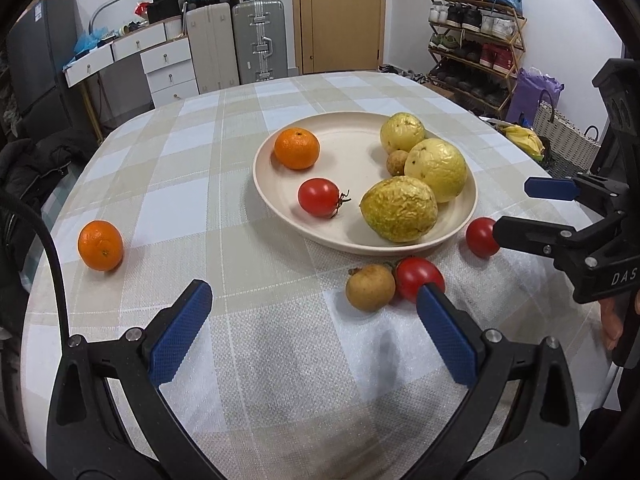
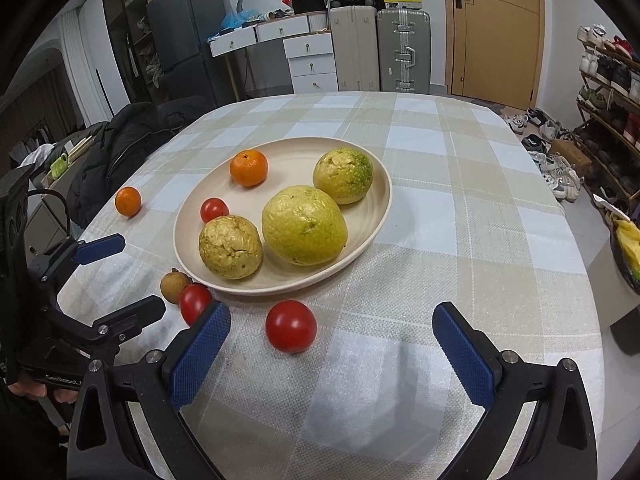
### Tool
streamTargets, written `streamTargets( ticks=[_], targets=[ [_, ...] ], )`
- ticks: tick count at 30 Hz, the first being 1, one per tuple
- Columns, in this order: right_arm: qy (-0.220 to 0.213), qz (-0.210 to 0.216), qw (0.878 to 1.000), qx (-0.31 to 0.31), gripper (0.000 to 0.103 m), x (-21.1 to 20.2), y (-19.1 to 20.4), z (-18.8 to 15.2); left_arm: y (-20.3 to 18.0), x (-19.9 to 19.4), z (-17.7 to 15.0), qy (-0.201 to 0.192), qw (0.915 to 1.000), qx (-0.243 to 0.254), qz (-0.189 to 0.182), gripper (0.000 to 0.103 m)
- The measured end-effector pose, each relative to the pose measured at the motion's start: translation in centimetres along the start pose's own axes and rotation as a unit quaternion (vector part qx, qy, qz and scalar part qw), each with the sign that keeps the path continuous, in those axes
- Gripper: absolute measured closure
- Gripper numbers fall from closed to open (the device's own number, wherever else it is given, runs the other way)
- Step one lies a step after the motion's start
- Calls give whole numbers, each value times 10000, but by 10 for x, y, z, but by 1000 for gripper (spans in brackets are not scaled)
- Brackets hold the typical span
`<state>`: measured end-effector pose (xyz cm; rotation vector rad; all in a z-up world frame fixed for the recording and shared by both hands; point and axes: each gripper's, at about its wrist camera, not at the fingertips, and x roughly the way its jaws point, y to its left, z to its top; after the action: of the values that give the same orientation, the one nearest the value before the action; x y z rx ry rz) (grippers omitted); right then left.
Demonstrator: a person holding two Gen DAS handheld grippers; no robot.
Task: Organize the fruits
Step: 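Move the left tool to the small brown fruit while the right approaches a red tomato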
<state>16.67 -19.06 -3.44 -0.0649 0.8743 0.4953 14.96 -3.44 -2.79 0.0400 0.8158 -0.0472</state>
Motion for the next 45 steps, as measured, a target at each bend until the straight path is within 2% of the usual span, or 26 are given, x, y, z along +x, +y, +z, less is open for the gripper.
streamTargets(
  ticks=[15,21,24,26,39,45],
  targets=[
    [412,-233,9985,-265,0,16,8,-9,-4,10,-1,212,9997,91,23,1],
    [387,-214,9980,-447,1,15,15,-11,-1,13,-1,296,9995,46,32,1],
    [364,-195,9979,-507,10,14,19,-11,-1,15,-1,331,9994,36,40,1],
    [395,-126,9977,-536,22,14,20,-11,-1,16,-1,349,9994,44,39,1],
    [364,88,9976,-581,34,12,25,-12,1,23,2,412,9991,-28,76,2],
    [389,190,9973,-586,44,13,26,-12,1,24,2,408,9992,-8,-16,5]
  ],
)
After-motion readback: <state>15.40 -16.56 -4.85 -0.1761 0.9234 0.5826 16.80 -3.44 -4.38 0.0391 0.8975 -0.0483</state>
